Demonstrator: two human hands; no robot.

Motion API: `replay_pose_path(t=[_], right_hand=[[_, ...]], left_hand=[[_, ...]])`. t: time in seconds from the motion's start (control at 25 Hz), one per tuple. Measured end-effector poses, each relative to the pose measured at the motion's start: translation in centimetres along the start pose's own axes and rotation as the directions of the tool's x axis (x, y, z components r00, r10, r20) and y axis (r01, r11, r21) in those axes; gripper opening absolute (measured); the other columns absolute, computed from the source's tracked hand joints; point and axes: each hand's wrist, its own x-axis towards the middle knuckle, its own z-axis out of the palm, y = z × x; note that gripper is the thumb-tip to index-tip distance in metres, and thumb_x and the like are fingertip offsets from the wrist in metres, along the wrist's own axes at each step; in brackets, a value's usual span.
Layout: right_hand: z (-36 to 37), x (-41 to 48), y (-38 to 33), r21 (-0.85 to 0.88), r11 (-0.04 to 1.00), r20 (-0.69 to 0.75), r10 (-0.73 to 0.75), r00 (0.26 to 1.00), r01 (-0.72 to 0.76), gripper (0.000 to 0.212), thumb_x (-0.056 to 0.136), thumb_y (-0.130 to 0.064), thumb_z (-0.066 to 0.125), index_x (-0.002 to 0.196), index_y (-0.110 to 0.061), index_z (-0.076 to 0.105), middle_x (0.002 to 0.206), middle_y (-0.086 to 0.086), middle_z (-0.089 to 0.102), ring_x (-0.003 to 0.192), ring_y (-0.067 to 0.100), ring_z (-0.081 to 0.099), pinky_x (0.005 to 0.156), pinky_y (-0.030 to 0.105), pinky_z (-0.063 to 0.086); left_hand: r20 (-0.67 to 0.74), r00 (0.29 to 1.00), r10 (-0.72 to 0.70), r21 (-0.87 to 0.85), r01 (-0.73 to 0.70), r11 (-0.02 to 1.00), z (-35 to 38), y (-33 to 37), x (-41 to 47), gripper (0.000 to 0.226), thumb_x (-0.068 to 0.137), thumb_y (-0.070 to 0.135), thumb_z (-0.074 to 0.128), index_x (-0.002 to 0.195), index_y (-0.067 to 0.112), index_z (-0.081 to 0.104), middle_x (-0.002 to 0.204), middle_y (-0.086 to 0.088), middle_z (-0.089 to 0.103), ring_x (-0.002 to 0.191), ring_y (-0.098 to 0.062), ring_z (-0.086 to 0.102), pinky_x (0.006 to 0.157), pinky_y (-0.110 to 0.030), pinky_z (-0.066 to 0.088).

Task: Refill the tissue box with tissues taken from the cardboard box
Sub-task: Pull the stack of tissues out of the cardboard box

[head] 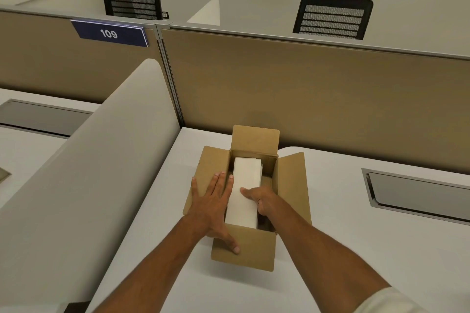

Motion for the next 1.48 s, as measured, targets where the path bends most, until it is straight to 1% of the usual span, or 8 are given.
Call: replay_pose_path(t=[0.28, 0.68, 0.88, 1.16, 1.24, 1.32, 1.4, 1.48], right_hand=[[-0.6, -1.0, 0.1, 0.081, 0.997, 0.047, -0.007, 0.999, 0.004, 0.069, 0.068, -0.018, 0.085, 0.125, -0.001, 0.051, 0.125, 0.022, 0.059, 0.111, 0.037, 0.059, 0.099, 0.053, 0.048], [-1.3, -2.5, -0.2, 0.182, 0.983, 0.160, -0.047, 0.986, 0.018, 0.067, 0.061, -0.020, 0.089, 0.118, -0.002, 0.060, 0.121, 0.019, 0.063, 0.110, 0.035, 0.059, 0.102, 0.053, 0.046], [-1.6, -4.0, -1.0, 0.243, 0.964, 0.207, -0.158, 0.966, 0.106, 0.056, 0.066, -0.016, 0.086, 0.116, -0.007, 0.061, 0.121, 0.016, 0.063, 0.109, 0.034, 0.060, 0.101, 0.054, 0.046], [-3.6, -7.5, -2.9, 0.274, 0.931, 0.191, -0.299, 0.935, 0.242, 0.061, 0.069, -0.019, 0.084, 0.121, -0.015, 0.054, 0.120, 0.012, 0.062, 0.109, 0.032, 0.059, 0.101, 0.057, 0.046], [-4.9, -8.8, -3.5, 0.324, 0.904, 0.189, -0.351, 0.917, 0.280, 0.060, 0.070, -0.019, 0.083, 0.123, -0.015, 0.054, 0.122, 0.012, 0.062, 0.110, 0.032, 0.059, 0.100, 0.058, 0.046], [-6.4, -9.9, -4.1, 0.413, 0.860, 0.189, -0.403, 0.895, 0.300, 0.057, 0.073, -0.016, 0.081, 0.124, -0.013, 0.055, 0.124, 0.012, 0.062, 0.112, 0.033, 0.059, 0.101, 0.059, 0.045], [-8.2, -11.0, -4.5, 0.511, 0.811, 0.181, -0.424, 0.888, 0.283, 0.055, 0.075, -0.012, 0.079, 0.125, -0.011, 0.054, 0.125, 0.013, 0.062, 0.114, 0.033, 0.059, 0.102, 0.058, 0.044], [-10.3, -12.2, -4.2, 0.585, 0.768, 0.178, -0.435, 0.883, 0.261, 0.053, 0.077, -0.009, 0.077, 0.125, -0.010, 0.055, 0.124, 0.013, 0.062, 0.114, 0.032, 0.059, 0.101, 0.056, 0.046]], left_hand=[[0.014, 0.999, -0.042, 0.030, 0.042, 0.999, -0.8, 0.4, -0.5, 0.159, 0.027, 0.098, 0.048, 0.141, 0.026, -0.034, 0.157, -0.002, -0.030, 0.143, -0.028, -0.027, 0.092, -0.074, -0.028], [0.042, 0.994, -0.098, 0.017, 0.097, 0.995, -1.3, 0.6, -1.2, 0.162, 0.029, 0.096, 0.053, 0.145, 0.018, -0.029, 0.158, -0.004, -0.027, 0.144, -0.030, -0.027, 0.103, -0.071, -0.018], [0.021, 0.992, -0.126, 0.037, 0.125, 0.991, -1.7, 0.6, -1.7, 0.161, 0.027, 0.100, 0.044, 0.145, 0.018, -0.028, 0.159, -0.004, -0.024, 0.145, -0.030, -0.024, 0.098, -0.069, -0.027], [0.045, 0.989, -0.138, 0.021, 0.137, 0.990, -4.1, 0.8, -3.1, 0.162, 0.021, 0.104, 0.027, 0.148, 0.015, -0.020, 0.161, -0.007, -0.015, 0.147, -0.030, -0.017, 0.100, -0.070, -0.028], [0.063, 0.992, -0.111, 0.022, 0.110, 0.994, -5.5, 0.8, -3.5, 0.157, 0.027, 0.102, 0.033, 0.150, 0.017, -0.016, 0.162, -0.006, -0.010, 0.148, -0.029, -0.011, 0.101, -0.066, -0.027], [0.101, 0.994, -0.049, -0.066, 0.056, 0.996, -7.2, 1.5, -3.8, 0.144, 0.046, 0.088, 0.059, 0.150, 0.020, -0.013, 0.163, -0.005, 0.000, 0.149, -0.030, -0.001, 0.111, -0.060, -0.017], [0.081, 0.997, -0.014, -0.214, 0.031, 0.976, -8.3, 3.1, -4.1, 0.123, 0.067, 0.049, 0.080, 0.151, 0.019, -0.005, 0.161, -0.005, 0.014, 0.147, -0.032, 0.015, 0.118, -0.053, 0.008], [-0.027, 0.997, -0.073, -0.439, 0.054, 0.897, -8.8, 5.3, -4.1, 0.094, 0.081, 0.011, 0.072, 0.151, 0.018, 0.010, 0.155, -0.006, 0.030, 0.140, -0.030, 0.032, 0.112, -0.046, 0.033]])
